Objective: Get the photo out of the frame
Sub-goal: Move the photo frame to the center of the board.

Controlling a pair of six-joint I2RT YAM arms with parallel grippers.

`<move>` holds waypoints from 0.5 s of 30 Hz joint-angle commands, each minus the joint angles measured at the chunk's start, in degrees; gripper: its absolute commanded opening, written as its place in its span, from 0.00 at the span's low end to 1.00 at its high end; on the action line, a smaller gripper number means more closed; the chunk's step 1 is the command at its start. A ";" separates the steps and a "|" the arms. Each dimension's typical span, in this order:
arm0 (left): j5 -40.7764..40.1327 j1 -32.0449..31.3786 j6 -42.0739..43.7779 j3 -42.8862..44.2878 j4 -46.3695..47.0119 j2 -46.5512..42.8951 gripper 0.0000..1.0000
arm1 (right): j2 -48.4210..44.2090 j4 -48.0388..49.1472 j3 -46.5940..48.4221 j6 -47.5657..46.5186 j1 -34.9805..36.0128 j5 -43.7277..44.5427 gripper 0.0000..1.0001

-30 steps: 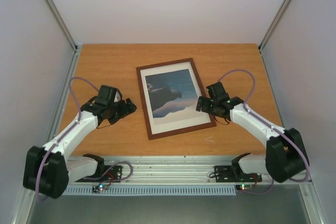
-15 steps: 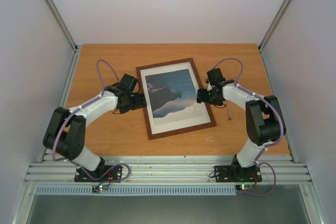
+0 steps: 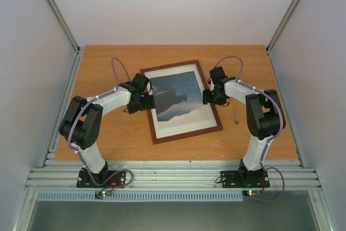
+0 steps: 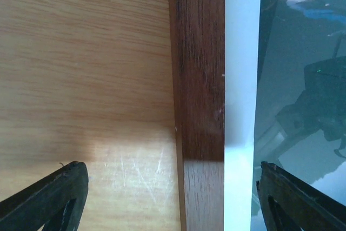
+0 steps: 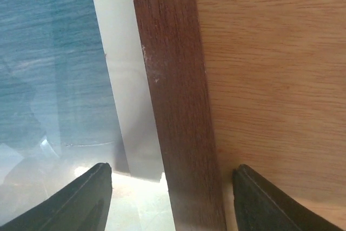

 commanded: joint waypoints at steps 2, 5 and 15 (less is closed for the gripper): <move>-0.87 -0.69 1.60 2.63 0.38 2.71 0.83 | -0.16 -1.67 -0.44 -0.87 -0.23 -0.61 0.57; -0.93 -1.08 1.74 2.47 0.49 2.69 0.79 | -2.50 -1.63 -2.80 0.16 -0.22 -0.22 0.47; -0.04 -3.79 2.35 3.41 0.22 2.82 0.52 | -10.32 -1.32 -12.64 3.27 -0.09 1.26 0.33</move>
